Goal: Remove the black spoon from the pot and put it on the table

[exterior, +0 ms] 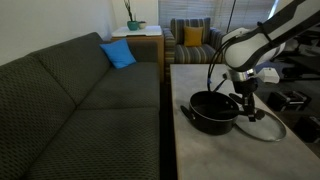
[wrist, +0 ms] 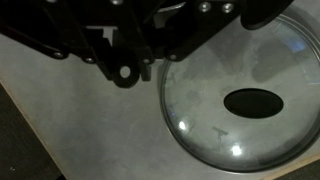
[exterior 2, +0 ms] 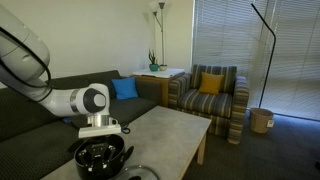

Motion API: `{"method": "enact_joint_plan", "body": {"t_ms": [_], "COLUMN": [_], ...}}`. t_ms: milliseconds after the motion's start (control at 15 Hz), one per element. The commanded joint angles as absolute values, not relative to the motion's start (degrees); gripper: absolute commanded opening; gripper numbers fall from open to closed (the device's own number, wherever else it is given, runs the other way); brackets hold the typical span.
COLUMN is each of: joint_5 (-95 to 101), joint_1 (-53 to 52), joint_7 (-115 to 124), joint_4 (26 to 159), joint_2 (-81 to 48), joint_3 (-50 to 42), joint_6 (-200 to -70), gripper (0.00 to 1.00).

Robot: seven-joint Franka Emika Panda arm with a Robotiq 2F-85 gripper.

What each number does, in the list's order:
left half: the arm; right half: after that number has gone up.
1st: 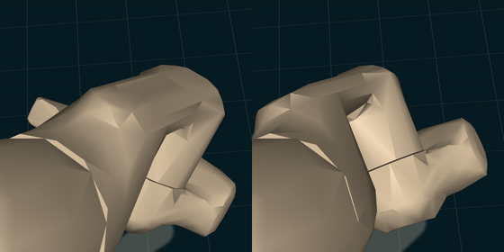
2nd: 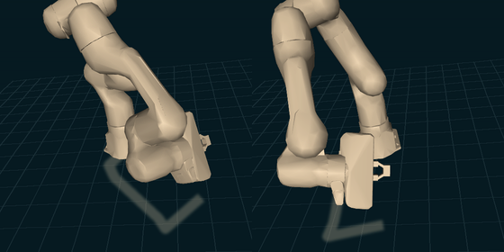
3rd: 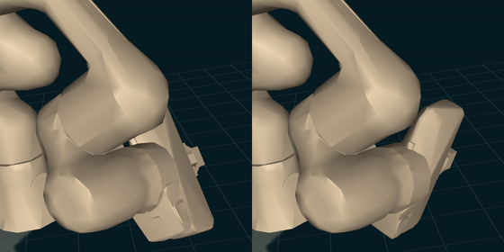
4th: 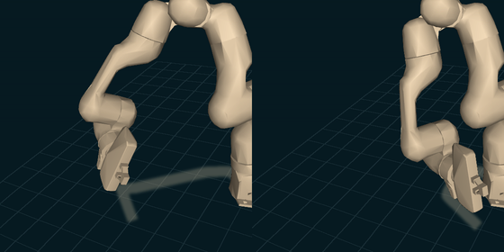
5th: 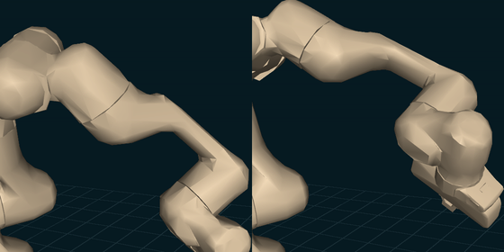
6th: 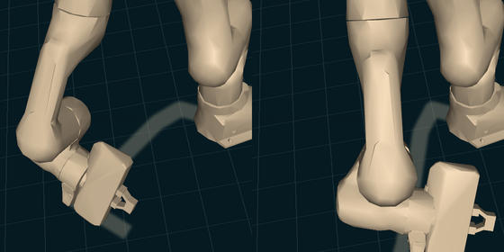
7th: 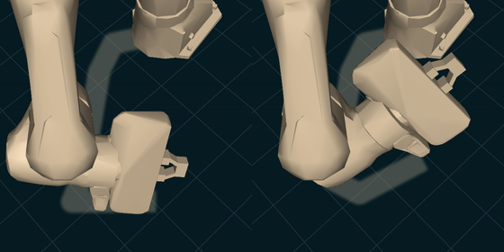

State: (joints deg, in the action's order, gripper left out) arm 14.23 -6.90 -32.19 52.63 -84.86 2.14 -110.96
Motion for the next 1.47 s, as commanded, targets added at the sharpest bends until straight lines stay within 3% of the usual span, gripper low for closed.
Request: {"method": "enact_joint_plan", "body": {"t_ms": [0, 1400], "joint_5": [15.5, 19.1], "joint_1": [-7.7, -9.3], "joint_7": [-30.3, -25.5], "joint_4": [50.7, 47.1], "joint_2": [-84.8, -84.4], "joint_3": [0.5, -2.7], "joint_6": [-108.8, -109.8], "gripper": [0.07, 0.07]}}
